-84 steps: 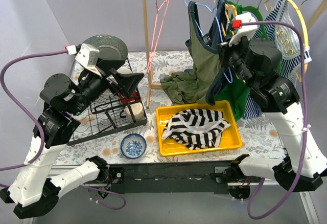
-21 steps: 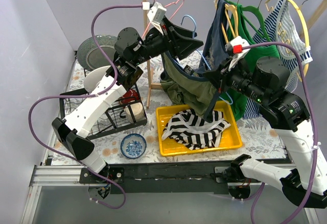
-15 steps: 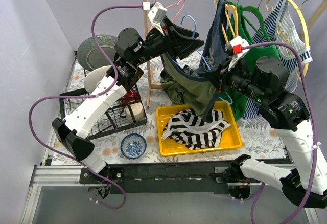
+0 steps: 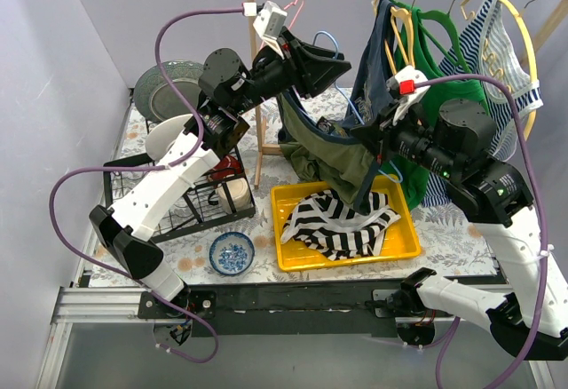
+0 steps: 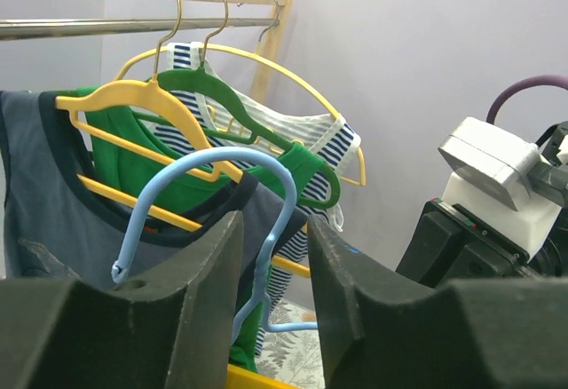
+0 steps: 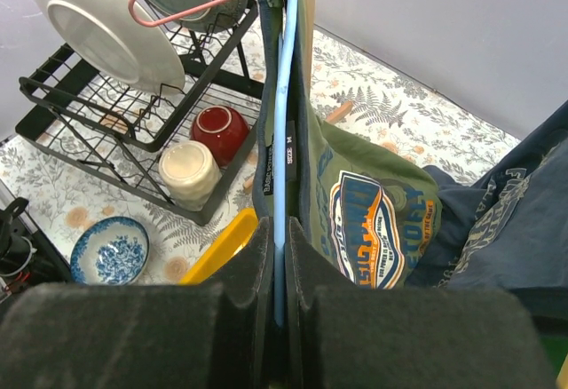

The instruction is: Remove the tank top from the hanger

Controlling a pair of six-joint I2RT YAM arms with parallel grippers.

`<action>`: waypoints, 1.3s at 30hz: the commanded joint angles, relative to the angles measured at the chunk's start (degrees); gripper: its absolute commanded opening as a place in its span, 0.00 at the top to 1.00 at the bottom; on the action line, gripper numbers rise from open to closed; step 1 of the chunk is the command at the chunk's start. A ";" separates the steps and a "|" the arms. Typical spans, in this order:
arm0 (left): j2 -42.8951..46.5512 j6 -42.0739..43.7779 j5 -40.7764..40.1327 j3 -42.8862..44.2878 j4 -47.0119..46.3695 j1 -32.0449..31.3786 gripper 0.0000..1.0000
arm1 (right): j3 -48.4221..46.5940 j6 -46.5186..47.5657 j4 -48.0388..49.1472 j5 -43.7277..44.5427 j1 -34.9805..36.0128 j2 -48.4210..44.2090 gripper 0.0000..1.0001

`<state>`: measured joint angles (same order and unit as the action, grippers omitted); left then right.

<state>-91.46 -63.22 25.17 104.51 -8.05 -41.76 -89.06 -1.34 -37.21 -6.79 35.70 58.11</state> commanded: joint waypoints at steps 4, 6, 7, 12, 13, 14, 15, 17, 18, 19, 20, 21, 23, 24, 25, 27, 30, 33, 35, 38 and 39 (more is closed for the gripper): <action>3.39 0.12 -1.53 -0.97 -1.09 -0.34 0.92 | -0.68 -0.68 4.52 0.28 -0.02 -1.42 0.99; 3.66 -0.76 -2.05 -1.32 -1.09 -0.34 1.00 | -0.59 -1.03 4.52 0.63 -0.02 -1.42 0.99; 3.83 -0.94 -2.31 -1.50 -1.17 -0.34 1.00 | -0.77 -1.20 4.60 0.81 -0.02 -1.50 0.99; 4.45 -1.55 -1.97 0.07 -0.39 -0.34 1.00 | -2.87 -2.96 5.04 1.07 -0.02 -2.38 0.49; 4.10 -1.64 -1.88 1.47 0.66 -0.34 1.00 | -3.49 -3.22 4.96 1.33 -0.02 -2.82 0.41; 3.84 -1.64 -1.70 3.84 2.32 -0.34 1.00 | -4.54 -3.75 4.96 1.42 -0.02 -3.17 0.36; 3.75 -1.64 -1.70 4.56 2.60 -0.34 1.00 | -5.07 -4.10 5.13 2.03 -0.02 -3.61 0.29; 4.09 -1.82 -1.79 5.26 2.52 -0.34 1.00 | -5.43 -4.89 6.27 2.65 -0.11 -5.45 0.21; 4.18 -1.90 -1.88 5.96 2.43 -0.34 1.00 | -5.17 -5.42 6.88 3.26 -0.02 -6.24 0.20; 4.62 -1.73 -1.79 6.32 2.43 -0.34 1.00 | -4.81 -6.12 7.67 3.97 -0.02 -7.82 0.20; 4.71 -1.64 -1.53 6.93 3.21 -0.34 1.00 | -3.68 -6.74 8.03 4.76 -0.02 -8.70 0.20; 4.63 -1.12 -0.92 8.85 4.26 -0.34 1.00 | -3.06 -8.05 8.47 6.33 -0.02 -9.58 0.19; 4.71 0.46 -0.91 10.18 6.64 -0.34 1.00 | -1.74 -8.93 9.87 8.52 -0.02 -12.48 0.19; 5.15 0.90 -1.26 10.10 6.91 -0.34 1.00 | -0.52 -9.37 10.49 9.85 -0.02 -13.45 0.18; 6.20 1.52 -1.78 9.49 7.00 -0.34 1.00 | -0.16 -9.99 11.19 10.47 0.07 -15.37 0.18; 7.17 2.92 -2.05 8.96 7.70 -0.34 1.00 | 0.02 -10.34 12.51 11.09 -0.02 -17.14 0.20; 8.66 4.16 -2.58 8.52 9.81 -0.34 1.00 | -1.03 -10.17 11.38 8.65 -0.02 -18.90 0.28; 9.98 4.68 -3.37 8.34 10.16 -0.34 1.00 | -1.82 -10.52 8.83 7.23 -0.02 -19.61 0.28; 10.34 4.86 -4.07 8.95 9.90 -0.34 1.00 | 0.28 -10.08 9.17 4.96 -0.02 -21.01 0.27; 9.73 4.77 -4.60 12.80 9.55 -0.34 1.00 | 3.36 -8.77 10.23 3.02 -0.02 -22.33 0.27; 8.76 4.51 -4.60 14.22 9.55 -0.34 1.00 | 3.97 -8.59 10.58 2.22 -0.02 -22.60 0.27</action>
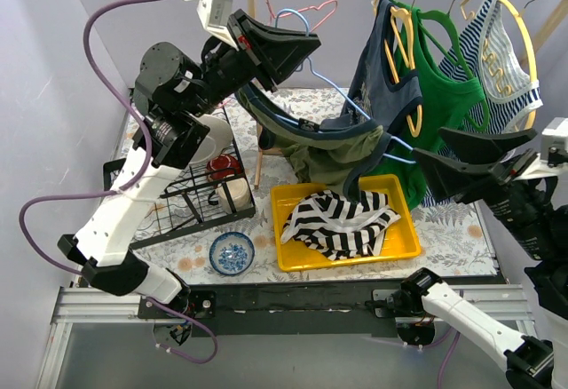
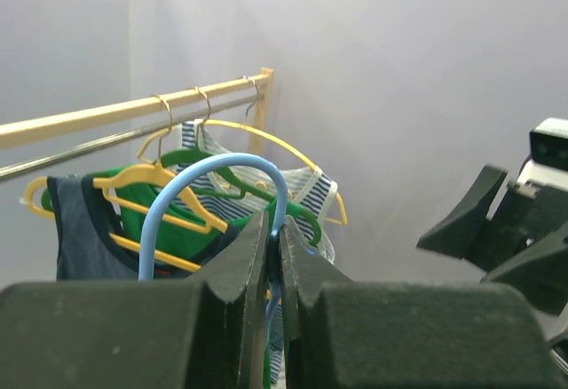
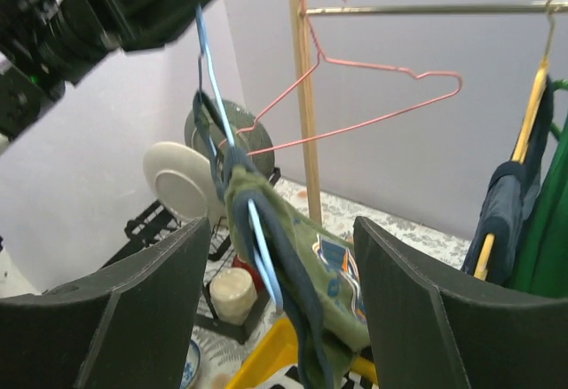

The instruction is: Remove the tank top from the hanger

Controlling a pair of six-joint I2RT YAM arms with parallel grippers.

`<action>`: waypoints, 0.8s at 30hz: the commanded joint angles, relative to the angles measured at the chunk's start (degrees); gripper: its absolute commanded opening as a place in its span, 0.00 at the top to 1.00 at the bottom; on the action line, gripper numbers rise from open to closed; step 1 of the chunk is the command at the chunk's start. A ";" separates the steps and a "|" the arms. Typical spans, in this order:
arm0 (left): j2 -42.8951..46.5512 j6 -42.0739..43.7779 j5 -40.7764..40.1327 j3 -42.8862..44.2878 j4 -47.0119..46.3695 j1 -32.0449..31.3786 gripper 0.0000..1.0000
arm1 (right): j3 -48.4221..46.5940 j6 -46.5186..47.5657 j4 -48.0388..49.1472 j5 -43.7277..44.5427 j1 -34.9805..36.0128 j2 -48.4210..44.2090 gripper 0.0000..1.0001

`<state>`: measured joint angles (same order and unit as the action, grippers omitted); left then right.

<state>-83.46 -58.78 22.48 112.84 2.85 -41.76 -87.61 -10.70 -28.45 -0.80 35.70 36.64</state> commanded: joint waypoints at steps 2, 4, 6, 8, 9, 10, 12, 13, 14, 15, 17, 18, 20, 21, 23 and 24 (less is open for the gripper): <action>-0.47 -0.80 -1.39 9.05 -1.36 -0.34 1.00 | 4.02 1.03 2.87 -6.30 -0.02 -1.40 0.27; -1.87 -1.33 -0.60 13.36 -1.27 -0.34 1.00 | 4.82 0.94 3.92 -7.72 -0.02 -1.58 0.27; -2.23 -1.68 0.54 15.65 -1.27 -0.34 1.00 | 5.61 1.20 4.28 -10.00 -0.02 -1.66 0.26; -2.06 -2.82 1.07 15.40 -2.23 -0.34 1.00 | 6.31 1.29 5.50 -12.89 -0.02 -1.49 0.24; -1.80 -3.44 1.42 14.09 -2.50 -0.34 1.00 | 7.62 1.47 6.38 -13.87 -0.02 -1.40 0.21; -1.27 -3.79 1.86 13.56 -2.50 -0.34 1.00 | 8.33 1.73 7.26 -14.75 -0.02 -1.49 0.20; -0.57 -4.23 1.95 12.33 -4.15 -0.34 1.00 | 11.39 1.91 11.47 -16.60 -0.02 -1.66 0.18; -0.21 -4.32 1.61 10.49 -4.61 -0.34 1.00 | 12.63 1.47 13.14 -16.78 -0.02 -1.92 0.18; 0.83 -4.67 1.43 9.52 -5.83 -0.34 1.00 | 13.77 1.30 17.24 -17.04 -0.11 -2.10 0.17; 1.19 -4.85 1.17 8.81 -6.45 -0.34 1.00 | 16.83 0.86 19.46 -17.39 -0.02 -2.62 0.17; 1.81 -5.37 0.46 7.40 -7.85 -0.34 1.00 | 20.45 -0.37 27.78 -17.66 -0.02 -3.33 0.18; 1.81 -5.46 0.11 7.31 -8.04 -0.34 1.00 | 22.38 -0.72 30.88 -17.66 -0.02 -3.68 0.18; 1.55 -5.73 -0.07 7.57 -8.39 -0.34 1.00 | 25.73 -1.43 34.15 -17.66 -0.02 -3.51 0.21; 1.29 -5.90 -0.15 7.75 -8.39 -0.34 1.00 | 26.00 -1.52 35.64 -17.49 -0.02 -2.73 0.23; 1.20 -5.90 -0.15 7.58 -8.39 -0.34 1.00 | 25.48 -1.34 35.31 -16.09 -0.02 -1.67 0.32; 1.46 -5.90 -0.24 7.40 -8.39 -0.34 1.00 | 25.21 -0.99 35.13 -15.90 -0.02 -0.97 0.37</action>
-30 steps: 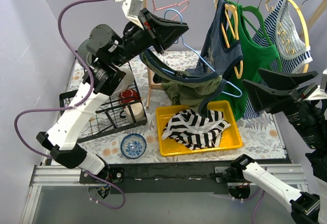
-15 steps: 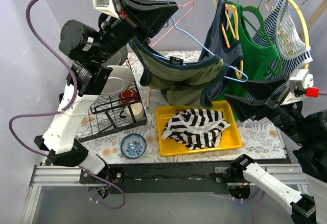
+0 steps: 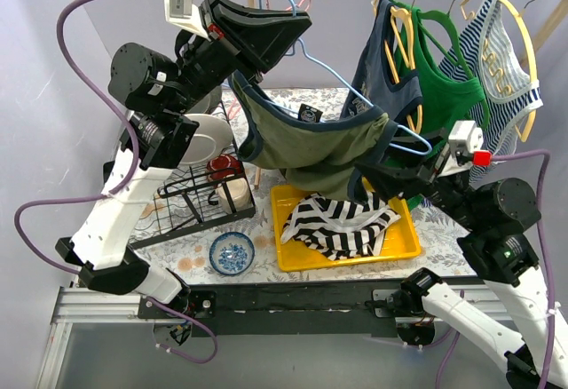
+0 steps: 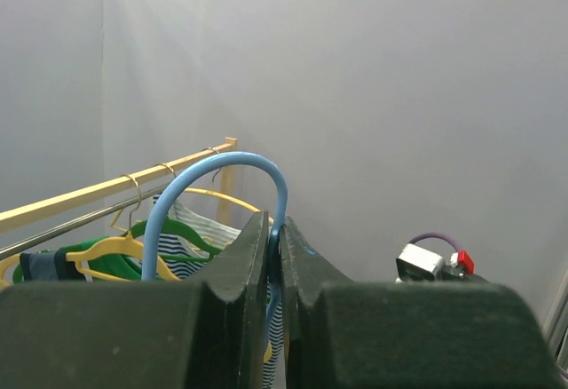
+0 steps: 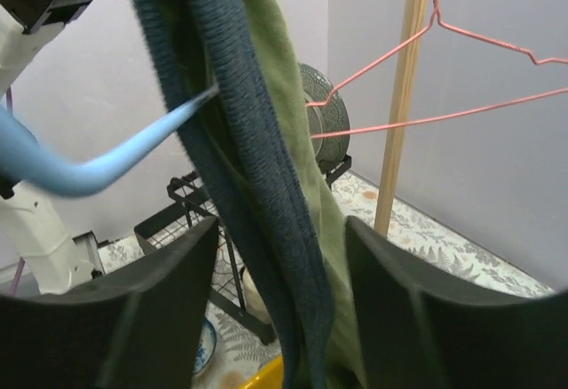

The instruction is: Remove the tank top from the hanger

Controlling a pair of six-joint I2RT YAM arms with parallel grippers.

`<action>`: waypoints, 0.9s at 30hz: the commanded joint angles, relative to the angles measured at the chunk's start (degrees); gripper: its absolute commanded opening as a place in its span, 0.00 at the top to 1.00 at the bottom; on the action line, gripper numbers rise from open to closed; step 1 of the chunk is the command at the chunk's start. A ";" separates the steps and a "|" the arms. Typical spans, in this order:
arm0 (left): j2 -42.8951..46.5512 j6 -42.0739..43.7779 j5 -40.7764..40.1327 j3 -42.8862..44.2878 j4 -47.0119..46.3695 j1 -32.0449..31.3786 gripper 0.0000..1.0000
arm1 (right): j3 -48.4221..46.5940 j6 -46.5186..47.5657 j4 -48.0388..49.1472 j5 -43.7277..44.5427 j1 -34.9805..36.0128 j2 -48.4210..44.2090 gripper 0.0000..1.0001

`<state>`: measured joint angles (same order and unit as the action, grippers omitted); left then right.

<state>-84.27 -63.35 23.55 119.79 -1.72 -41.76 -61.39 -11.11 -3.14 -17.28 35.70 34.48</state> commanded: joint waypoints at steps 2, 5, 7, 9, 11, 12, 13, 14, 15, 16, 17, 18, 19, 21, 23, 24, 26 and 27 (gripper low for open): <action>2.88 -0.46 -1.58 -0.51 -3.73 -0.34 1.00 | -1.72 -0.66 9.64 1.97 -0.02 1.55 0.57; 5.07 2.08 -4.12 -4.02 -3.73 -0.34 1.00 | -3.64 -0.57 7.10 4.70 -0.02 1.12 0.95; 6.31 5.06 -8.51 -6.84 -3.30 -0.34 1.00 | -5.49 -0.57 2.98 5.85 -0.02 0.94 0.99; 6.22 7.27 -12.02 -6.67 0.12 -0.34 1.00 | -6.90 -0.66 -0.11 8.13 -0.02 -0.02 0.99; 6.13 10.25 -14.75 -6.85 3.02 -0.34 1.00 | -6.91 -0.75 -1.69 10.32 -0.02 -0.90 0.99; 6.31 10.88 -15.63 -7.11 3.56 -0.34 1.00 | -7.17 -0.75 -2.39 11.12 -0.02 -1.78 0.99; 6.57 11.58 -18.08 -7.98 4.17 -0.34 1.00 | -7.17 -0.93 -3.27 12.00 -0.02 -2.13 0.99; 7.18 12.37 -19.41 -8.34 4.35 -0.34 1.00 | -7.60 -1.27 -5.28 14.27 -0.02 -2.48 0.99; 7.54 12.81 -20.81 -8.86 4.53 -0.25 1.00 | -9.52 -1.45 -7.22 15.25 -0.02 -2.49 0.99; 7.71 13.25 -22.65 -9.13 4.70 -0.34 1.00 | -10.50 -1.37 -8.97 16.30 -0.02 -2.49 0.99; 7.89 13.43 -22.85 -8.96 4.88 -0.34 1.00 | -11.47 -1.19 -10.30 17.01 -0.02 -2.31 0.99; 7.72 13.87 -22.85 -8.78 5.14 -0.25 1.00 | -12.17 -1.02 -11.79 17.01 -0.02 -2.14 0.99; 7.72 13.87 -24.50 -8.43 5.75 -0.34 1.00 | -12.70 -0.84 -12.24 18.67 -0.02 -2.31 0.99; 7.72 13.17 -25.83 -7.81 6.11 -0.34 1.00 | -12.71 -0.58 -12.59 20.44 -0.02 -2.57 0.99; 7.98 12.29 -26.80 -7.73 6.11 -0.34 1.00 | -11.83 -0.58 -12.42 21.75 -0.02 -2.92 0.99; 8.33 11.85 -27.15 -7.90 6.11 -0.34 1.00 | -11.22 -0.40 -12.25 22.02 -0.02 -3.54 0.99; 8.68 9.57 -28.29 -7.64 6.46 -0.34 1.00 | -10.08 -0.40 -11.89 22.72 -0.02 -3.89 0.99; 8.77 8.87 -29.08 -7.38 6.72 -0.34 1.00 | -9.81 -0.40 -11.81 22.73 -0.02 -4.24 0.99</action>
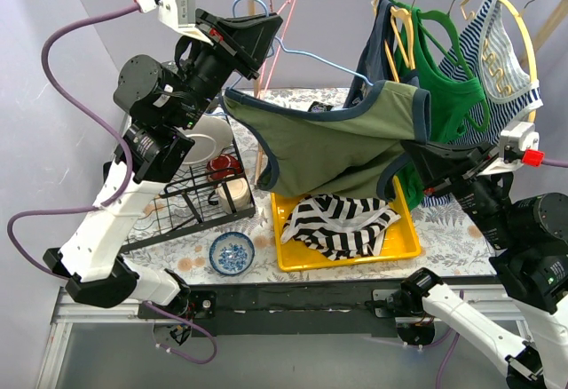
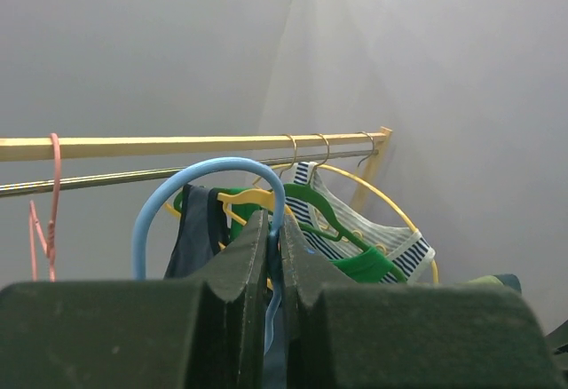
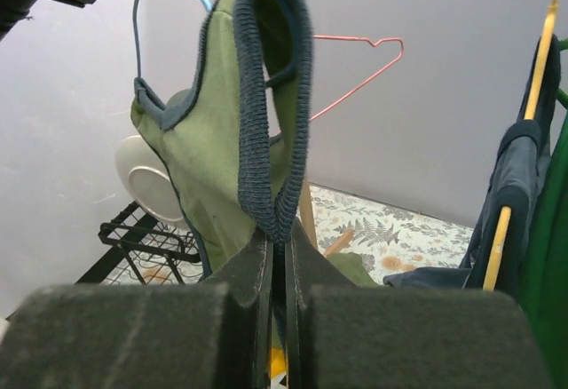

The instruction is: Remove the tank top from the hanger

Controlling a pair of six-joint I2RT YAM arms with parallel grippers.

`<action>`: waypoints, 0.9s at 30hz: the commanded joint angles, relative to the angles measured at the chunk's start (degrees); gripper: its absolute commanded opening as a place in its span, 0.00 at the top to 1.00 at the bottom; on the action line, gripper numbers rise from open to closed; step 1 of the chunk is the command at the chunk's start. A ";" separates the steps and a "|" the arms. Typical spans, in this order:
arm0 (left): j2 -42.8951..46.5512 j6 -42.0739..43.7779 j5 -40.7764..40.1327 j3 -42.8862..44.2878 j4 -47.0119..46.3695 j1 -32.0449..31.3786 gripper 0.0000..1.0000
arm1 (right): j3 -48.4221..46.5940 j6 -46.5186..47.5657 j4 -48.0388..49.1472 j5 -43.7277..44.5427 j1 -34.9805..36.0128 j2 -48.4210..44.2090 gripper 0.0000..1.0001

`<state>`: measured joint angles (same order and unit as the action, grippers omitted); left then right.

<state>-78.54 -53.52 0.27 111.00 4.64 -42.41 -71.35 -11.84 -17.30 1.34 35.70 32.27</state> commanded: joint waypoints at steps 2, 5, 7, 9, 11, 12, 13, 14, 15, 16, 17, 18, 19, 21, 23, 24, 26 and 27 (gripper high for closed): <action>2.78 -1.94 -6.77 2.81 2.20 0.31 1.00 | 0.86 0.23 2.80 4.72 -0.11 -2.39 0.99; 1.90 -1.68 -8.61 5.28 4.75 0.31 1.00 | 1.56 0.23 3.94 5.07 -0.02 -3.35 0.99; 1.64 -1.68 -10.64 5.89 6.16 0.31 1.00 | 1.65 0.15 4.03 5.77 -0.11 -3.62 0.99; 2.08 -2.73 -12.04 5.98 6.95 0.31 1.00 | 2.35 0.06 4.29 6.83 -0.02 -4.14 0.99; 1.82 -4.13 -13.54 7.73 9.06 0.31 1.00 | 2.88 -0.64 4.12 8.31 0.07 -4.58 0.99; 1.64 -4.40 -13.37 8.35 9.59 0.31 1.00 | 3.41 -0.73 4.38 8.32 -0.02 -4.76 0.99; 1.55 -4.58 -13.02 9.49 10.29 0.31 1.00 | 3.76 -1.08 4.73 7.89 -0.02 -4.94 0.99; 1.29 -4.58 -12.93 9.76 10.56 0.31 1.00 | 3.85 -1.26 5.25 7.54 -0.02 -5.29 0.99; 1.29 -4.49 -12.84 9.94 10.73 0.40 1.00 | 3.76 -1.61 5.69 7.18 -0.02 -5.20 0.99; 1.29 -4.23 -12.84 9.94 10.82 0.31 1.00 | 3.50 -1.61 5.87 5.09 -0.02 -5.03 0.99; 1.46 -3.79 -11.19 9.33 10.48 0.31 1.00 | 3.15 -1.52 5.70 3.94 -0.02 -4.16 0.99; 2.16 -3.18 -9.69 8.54 9.86 0.40 1.00 | 2.45 -1.52 5.18 2.10 -0.02 -3.45 0.99; 2.60 -3.26 -8.37 7.66 8.64 0.31 1.00 | 0.97 -1.44 4.65 -2.88 -0.02 -2.66 0.99; 3.48 -3.79 -5.55 5.46 8.01 0.31 1.00 | -1.58 -1.00 2.63 -7.30 -0.02 1.03 0.87; 3.83 -4.75 -4.93 4.32 8.36 0.31 1.00 | -5.19 -1.09 -0.62 -12.13 -0.02 4.44 0.64; 3.92 -4.84 -4.84 3.96 8.71 0.31 1.00 | -5.90 -1.26 -1.59 -12.76 -0.02 5.25 0.58; 4.27 -4.84 -4.84 3.26 9.33 0.31 1.00 | -6.43 -1.26 -2.12 -13.91 0.07 6.31 0.43; 4.28 -4.58 -5.02 2.82 9.50 0.31 1.00 | -6.43 -1.61 -1.95 -13.91 -0.02 6.31 0.40</action>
<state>-76.86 -58.48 -4.89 114.85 15.62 -42.48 -75.48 -13.43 -18.06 -7.33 35.75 37.32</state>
